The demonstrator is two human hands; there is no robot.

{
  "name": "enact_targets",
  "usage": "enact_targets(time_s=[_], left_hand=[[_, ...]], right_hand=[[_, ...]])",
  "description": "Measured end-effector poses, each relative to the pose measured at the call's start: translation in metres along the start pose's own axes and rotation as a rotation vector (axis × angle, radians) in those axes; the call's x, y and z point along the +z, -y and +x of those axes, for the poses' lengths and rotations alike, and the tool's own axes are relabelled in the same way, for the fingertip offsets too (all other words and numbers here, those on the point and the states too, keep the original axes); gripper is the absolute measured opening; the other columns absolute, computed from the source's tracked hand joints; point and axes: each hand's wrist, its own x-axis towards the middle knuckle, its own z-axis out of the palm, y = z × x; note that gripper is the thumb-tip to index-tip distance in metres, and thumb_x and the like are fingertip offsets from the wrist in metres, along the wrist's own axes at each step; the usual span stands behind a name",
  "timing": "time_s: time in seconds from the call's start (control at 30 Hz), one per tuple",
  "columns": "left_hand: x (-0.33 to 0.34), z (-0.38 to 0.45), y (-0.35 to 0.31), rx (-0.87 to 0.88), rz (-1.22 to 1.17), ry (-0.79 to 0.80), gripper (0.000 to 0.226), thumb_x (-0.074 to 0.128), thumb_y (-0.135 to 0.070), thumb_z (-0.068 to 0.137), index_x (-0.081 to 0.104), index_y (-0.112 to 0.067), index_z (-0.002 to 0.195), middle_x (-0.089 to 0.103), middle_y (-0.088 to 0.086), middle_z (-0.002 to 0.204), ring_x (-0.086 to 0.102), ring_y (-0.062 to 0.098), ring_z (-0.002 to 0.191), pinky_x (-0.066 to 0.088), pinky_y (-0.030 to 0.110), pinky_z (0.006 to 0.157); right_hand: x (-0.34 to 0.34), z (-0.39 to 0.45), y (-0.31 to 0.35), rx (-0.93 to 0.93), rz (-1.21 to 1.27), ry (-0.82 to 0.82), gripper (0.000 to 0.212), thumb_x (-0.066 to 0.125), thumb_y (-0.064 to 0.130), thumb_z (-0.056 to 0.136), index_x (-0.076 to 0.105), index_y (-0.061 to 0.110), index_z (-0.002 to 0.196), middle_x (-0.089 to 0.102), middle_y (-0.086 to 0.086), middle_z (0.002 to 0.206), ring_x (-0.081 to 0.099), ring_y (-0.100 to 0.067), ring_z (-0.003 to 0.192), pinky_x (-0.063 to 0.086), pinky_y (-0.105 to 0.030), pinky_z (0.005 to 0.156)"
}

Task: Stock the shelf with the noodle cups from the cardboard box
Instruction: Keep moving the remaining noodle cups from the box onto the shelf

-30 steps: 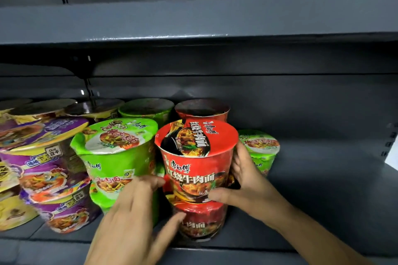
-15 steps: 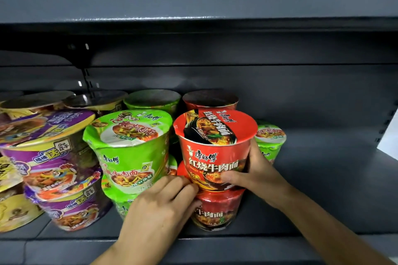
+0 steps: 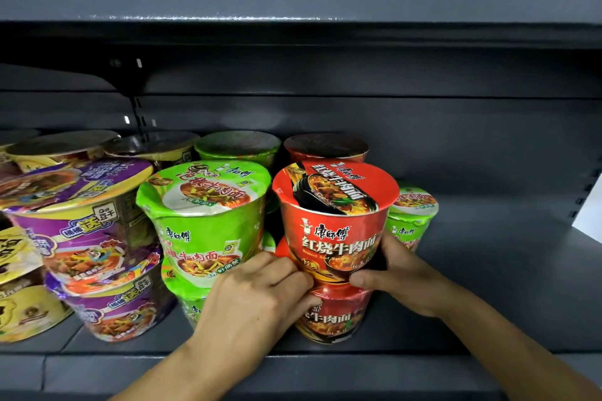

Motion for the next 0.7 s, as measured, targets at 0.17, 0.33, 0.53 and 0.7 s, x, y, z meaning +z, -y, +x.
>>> enact_targets(time_s=[0.17, 0.33, 0.53, 0.7], left_hand=[[0.001, 0.001, -0.001, 0.000, -0.053, -0.005, 0.027, 0.059, -0.044, 0.091, 0.071, -0.021, 0.084, 0.062, -0.008, 0.078, 0.057, 0.014, 0.068, 0.052, 0.028, 0.057], [0.000, 0.003, -0.001, 0.001, -0.112, -0.005, 0.027, 0.062, -0.045, 0.089, 0.071, -0.020, 0.084, 0.061, -0.008, 0.077, 0.057, 0.015, 0.069, 0.051, 0.029, 0.057], [-0.002, 0.004, -0.002, -0.019, -0.097, 0.023, 0.029, 0.059, -0.049, 0.088, 0.069, -0.022, 0.084, 0.061, -0.010, 0.079, 0.056, 0.013, 0.070, 0.050, 0.028, 0.059], [-0.002, 0.004, -0.003, -0.028, -0.088, 0.026, 0.028, 0.059, -0.049, 0.088, 0.067, -0.022, 0.084, 0.061, -0.010, 0.081, 0.056, 0.013, 0.071, 0.050, 0.027, 0.059]], right_hand=[[-0.004, 0.003, -0.001, 0.026, 0.025, 0.033, 0.104, 0.089, 0.052, 0.047, 0.036, 0.031, 0.134, 0.058, 0.017, 0.129, 0.053, -0.006, 0.122, 0.050, -0.023, 0.091], [-0.006, 0.004, 0.003, 0.011, 0.007, 0.022, 0.107, 0.089, 0.057, 0.041, 0.037, 0.034, 0.132, 0.058, 0.020, 0.127, 0.054, -0.005, 0.121, 0.050, -0.025, 0.093], [0.002, 0.003, 0.004, -0.062, -0.055, -0.101, 0.103, 0.087, 0.058, 0.043, 0.040, 0.033, 0.131, 0.061, 0.013, 0.125, 0.057, -0.007, 0.118, 0.050, -0.033, 0.095], [0.012, -0.002, 0.002, -0.107, -0.027, -0.178, 0.084, 0.081, 0.040, 0.048, 0.043, 0.037, 0.123, 0.064, 0.023, 0.114, 0.060, 0.001, 0.109, 0.053, -0.019, 0.082]])
